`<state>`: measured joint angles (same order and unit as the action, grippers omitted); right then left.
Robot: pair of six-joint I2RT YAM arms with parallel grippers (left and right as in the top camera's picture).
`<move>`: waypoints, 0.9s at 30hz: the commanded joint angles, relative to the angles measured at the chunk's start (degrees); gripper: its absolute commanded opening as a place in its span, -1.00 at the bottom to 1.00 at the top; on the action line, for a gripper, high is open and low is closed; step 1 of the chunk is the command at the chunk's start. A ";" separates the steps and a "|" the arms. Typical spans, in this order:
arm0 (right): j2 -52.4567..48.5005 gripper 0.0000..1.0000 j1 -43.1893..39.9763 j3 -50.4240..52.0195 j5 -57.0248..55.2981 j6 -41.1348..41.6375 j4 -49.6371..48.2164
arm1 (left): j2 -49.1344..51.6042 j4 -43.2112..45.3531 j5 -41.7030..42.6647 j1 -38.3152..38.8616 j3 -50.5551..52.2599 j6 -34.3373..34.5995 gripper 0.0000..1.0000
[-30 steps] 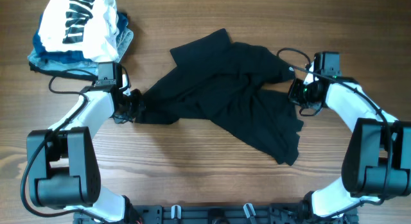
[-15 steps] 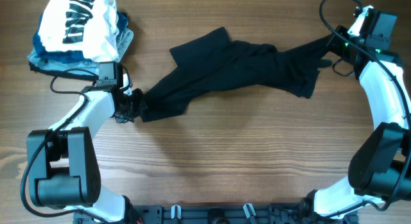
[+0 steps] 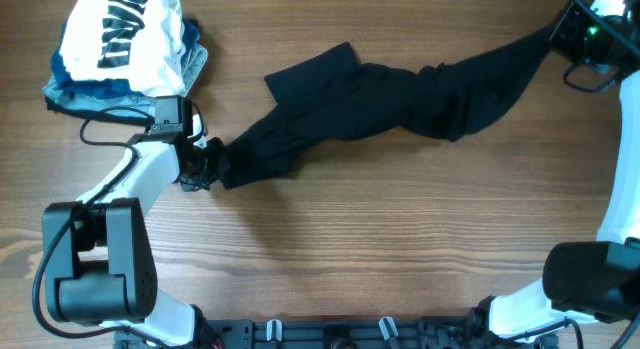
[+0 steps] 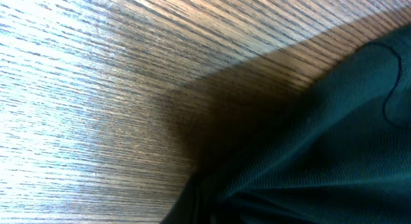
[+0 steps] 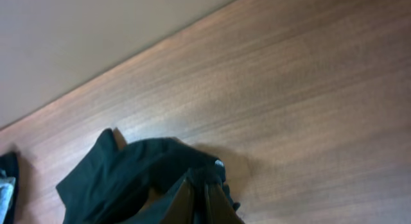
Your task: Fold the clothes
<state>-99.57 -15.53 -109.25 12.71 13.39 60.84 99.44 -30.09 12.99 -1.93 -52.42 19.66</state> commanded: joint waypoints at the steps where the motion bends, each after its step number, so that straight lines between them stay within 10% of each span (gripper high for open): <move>1: 1.11 -0.92 -1.75 -2.05 -3.65 -1.42 1.97 | 0.55 -0.37 -4.98 -0.85 0.46 0.55 -0.92; 15: 13.51 -0.92 -1.73 -2.05 -3.89 -4.46 11.21 | 0.55 -0.94 -4.98 -0.85 0.46 0.55 -0.92; 25: -11.96 -0.92 -1.75 -0.66 -4.35 -5.97 -8.96 | 0.55 -0.90 -4.96 -0.85 0.46 0.57 -0.92; 26: -14.95 -0.75 -1.75 -0.66 -4.28 -5.95 -10.56 | 0.55 -0.90 -4.98 -0.85 0.46 0.57 -0.92; 27: -18.12 -0.08 -1.75 -0.66 -3.13 -6.01 -11.50 | 0.55 -0.90 -4.98 -0.85 0.46 0.57 -0.92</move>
<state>-109.49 -15.81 -109.30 12.40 8.45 52.47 99.44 -30.68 13.17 -1.93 -52.42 19.68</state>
